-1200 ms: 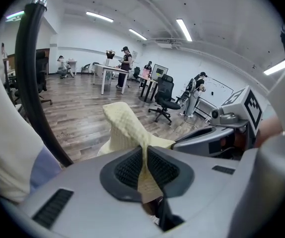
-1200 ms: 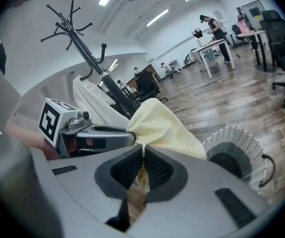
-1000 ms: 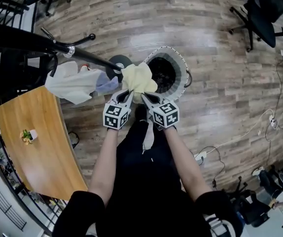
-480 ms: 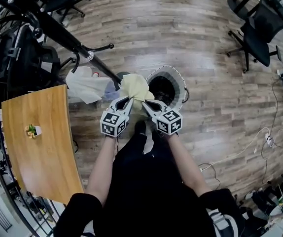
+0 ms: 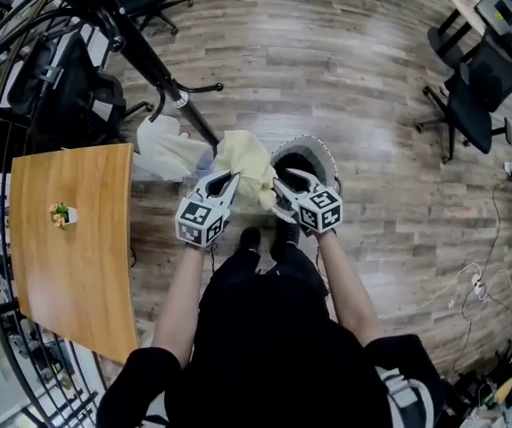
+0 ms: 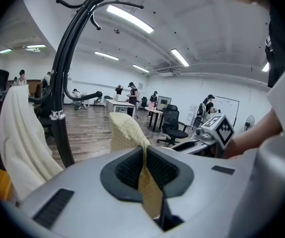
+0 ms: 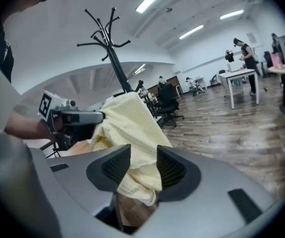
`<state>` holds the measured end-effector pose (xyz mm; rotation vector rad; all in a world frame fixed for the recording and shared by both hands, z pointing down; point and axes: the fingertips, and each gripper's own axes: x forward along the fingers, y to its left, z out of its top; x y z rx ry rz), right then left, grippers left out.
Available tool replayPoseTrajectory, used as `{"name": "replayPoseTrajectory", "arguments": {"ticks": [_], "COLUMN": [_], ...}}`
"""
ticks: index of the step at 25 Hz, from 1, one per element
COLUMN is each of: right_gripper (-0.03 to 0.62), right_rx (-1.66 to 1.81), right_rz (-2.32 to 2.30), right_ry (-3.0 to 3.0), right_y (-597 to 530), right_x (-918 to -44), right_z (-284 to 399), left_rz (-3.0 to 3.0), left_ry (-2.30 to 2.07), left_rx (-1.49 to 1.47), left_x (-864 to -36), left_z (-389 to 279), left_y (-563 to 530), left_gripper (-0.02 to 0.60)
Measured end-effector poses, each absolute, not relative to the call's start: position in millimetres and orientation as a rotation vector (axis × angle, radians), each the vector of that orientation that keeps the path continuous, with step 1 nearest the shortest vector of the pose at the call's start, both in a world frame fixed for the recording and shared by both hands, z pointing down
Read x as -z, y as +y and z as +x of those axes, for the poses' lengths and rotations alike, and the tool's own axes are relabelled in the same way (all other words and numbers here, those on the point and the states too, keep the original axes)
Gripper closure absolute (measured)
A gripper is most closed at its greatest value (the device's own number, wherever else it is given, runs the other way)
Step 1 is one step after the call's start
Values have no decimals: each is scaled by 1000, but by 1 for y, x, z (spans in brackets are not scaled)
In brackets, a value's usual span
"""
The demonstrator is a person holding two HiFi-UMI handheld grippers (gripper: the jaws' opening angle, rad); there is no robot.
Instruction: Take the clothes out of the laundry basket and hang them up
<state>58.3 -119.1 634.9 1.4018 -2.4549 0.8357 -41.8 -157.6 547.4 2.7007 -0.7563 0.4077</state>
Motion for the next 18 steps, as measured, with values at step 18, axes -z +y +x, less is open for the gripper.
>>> {"name": "replayPoseTrajectory", "arguments": {"ticks": [18], "right_gripper": [573], "right_rx": [-511], "right_rz": [925], "right_ry": [-2632], "right_y": [-170], "right_x": [-587], "right_z": [20], "left_rz": [2820], "left_ry": [-1032], "left_rx": [-407], "left_x": [-474], "left_z": [-40], "left_y": [-148], "left_gripper": [538]}}
